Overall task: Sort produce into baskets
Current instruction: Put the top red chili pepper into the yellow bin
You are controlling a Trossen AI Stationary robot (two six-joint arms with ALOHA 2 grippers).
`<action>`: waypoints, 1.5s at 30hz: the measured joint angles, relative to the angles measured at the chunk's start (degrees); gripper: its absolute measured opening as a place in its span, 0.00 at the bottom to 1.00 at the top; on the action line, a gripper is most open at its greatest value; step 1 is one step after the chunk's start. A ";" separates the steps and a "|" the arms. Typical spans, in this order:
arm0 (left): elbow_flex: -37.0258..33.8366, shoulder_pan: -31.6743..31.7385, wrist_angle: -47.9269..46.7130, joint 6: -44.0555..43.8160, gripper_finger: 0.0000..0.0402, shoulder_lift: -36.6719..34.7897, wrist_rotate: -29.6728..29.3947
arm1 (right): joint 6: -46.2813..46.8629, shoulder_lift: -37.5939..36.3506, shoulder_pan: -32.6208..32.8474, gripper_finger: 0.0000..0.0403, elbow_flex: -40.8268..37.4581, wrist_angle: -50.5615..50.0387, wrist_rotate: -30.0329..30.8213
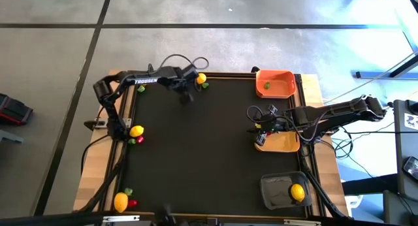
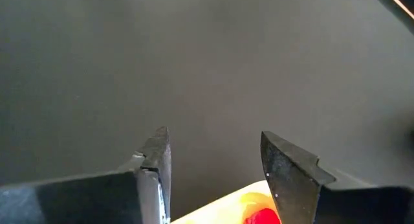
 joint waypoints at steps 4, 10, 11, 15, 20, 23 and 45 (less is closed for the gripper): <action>0.00 -4.48 3.90 -0.52 0.00 -0.03 3.47 | -0.01 -0.71 0.01 0.43 0.00 0.22 0.00; 0.00 -10.34 10.78 -3.23 0.01 -2.27 5.17 | 0.00 -0.80 0.00 0.43 0.00 0.53 0.00; 0.00 -11.30 12.08 -3.47 0.01 -2.75 5.80 | 0.00 -0.80 0.00 0.43 -0.02 0.72 0.00; 0.00 -14.75 17.78 -4.54 0.00 -4.93 8.92 | 0.00 -0.80 0.00 0.43 -0.02 2.05 0.02; 0.02 -18.77 24.95 -5.24 0.01 -5.55 12.06 | -1.35 -0.80 0.02 0.43 -0.02 5.85 0.12; 0.02 -21.12 28.52 -5.25 0.02 -5.55 12.64 | -2.54 -0.78 0.00 0.43 -0.02 9.26 0.50; 0.02 -31.40 50.08 -1.71 0.01 -5.55 12.59 | -13.39 -0.75 0.02 0.43 -0.04 28.68 1.96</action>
